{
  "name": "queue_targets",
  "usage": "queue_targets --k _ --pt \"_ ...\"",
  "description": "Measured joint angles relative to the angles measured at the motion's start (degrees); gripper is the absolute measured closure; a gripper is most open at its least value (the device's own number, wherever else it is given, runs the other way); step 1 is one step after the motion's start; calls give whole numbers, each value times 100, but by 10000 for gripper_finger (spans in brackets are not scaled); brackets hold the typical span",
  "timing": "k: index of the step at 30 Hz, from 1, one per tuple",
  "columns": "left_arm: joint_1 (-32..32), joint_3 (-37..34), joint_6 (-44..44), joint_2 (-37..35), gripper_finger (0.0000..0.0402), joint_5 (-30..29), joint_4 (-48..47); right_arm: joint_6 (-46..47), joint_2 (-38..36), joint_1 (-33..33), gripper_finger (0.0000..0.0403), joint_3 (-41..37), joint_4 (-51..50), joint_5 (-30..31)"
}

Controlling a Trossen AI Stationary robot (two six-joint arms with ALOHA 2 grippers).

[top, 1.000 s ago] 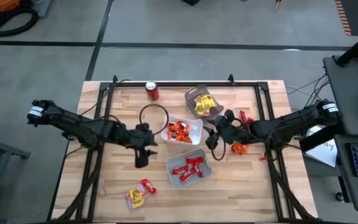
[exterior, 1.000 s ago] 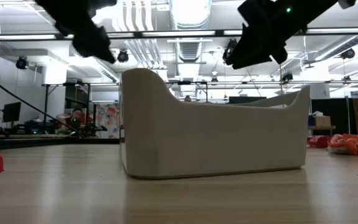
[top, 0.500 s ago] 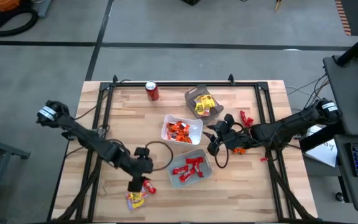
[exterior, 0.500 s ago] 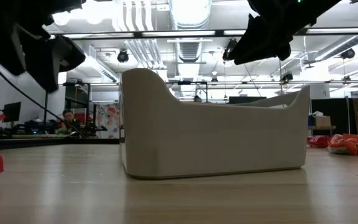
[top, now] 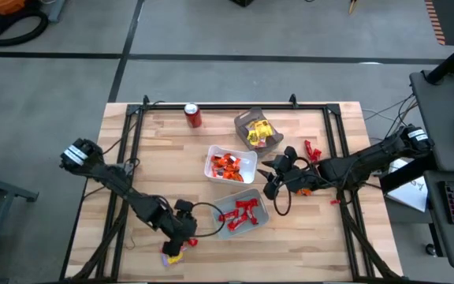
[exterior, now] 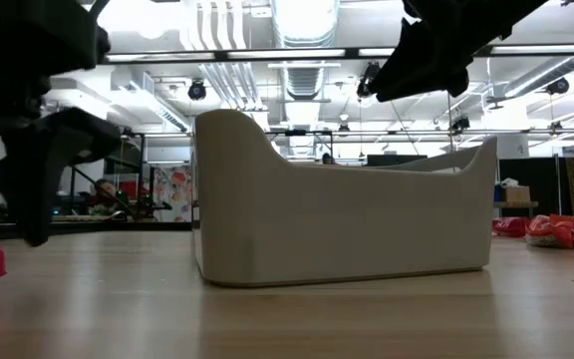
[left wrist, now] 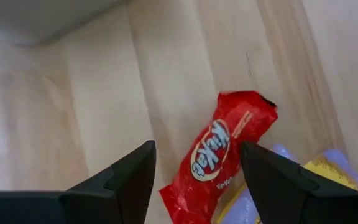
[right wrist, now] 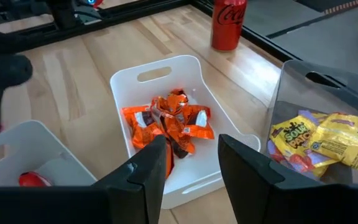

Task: Sort candy
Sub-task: Put the red chocolate pack into the gray bin

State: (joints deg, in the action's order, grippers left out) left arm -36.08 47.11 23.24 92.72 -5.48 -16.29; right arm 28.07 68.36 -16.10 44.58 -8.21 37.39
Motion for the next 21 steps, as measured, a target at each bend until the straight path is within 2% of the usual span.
queue_targets --k 4,8,18,21 --pt "-43 0 -3 148 187 58 23 109 0 -33 264 0 0 -1" --pt "-41 0 -119 293 212 8 -20 157 2 -66 262 0 0 2" --pt "-41 -2 -316 271 370 5 -94 208 4 -172 273 0 4 6" --pt "-41 -11 -323 98 389 28 -217 210 4 -230 275 0 18 8"
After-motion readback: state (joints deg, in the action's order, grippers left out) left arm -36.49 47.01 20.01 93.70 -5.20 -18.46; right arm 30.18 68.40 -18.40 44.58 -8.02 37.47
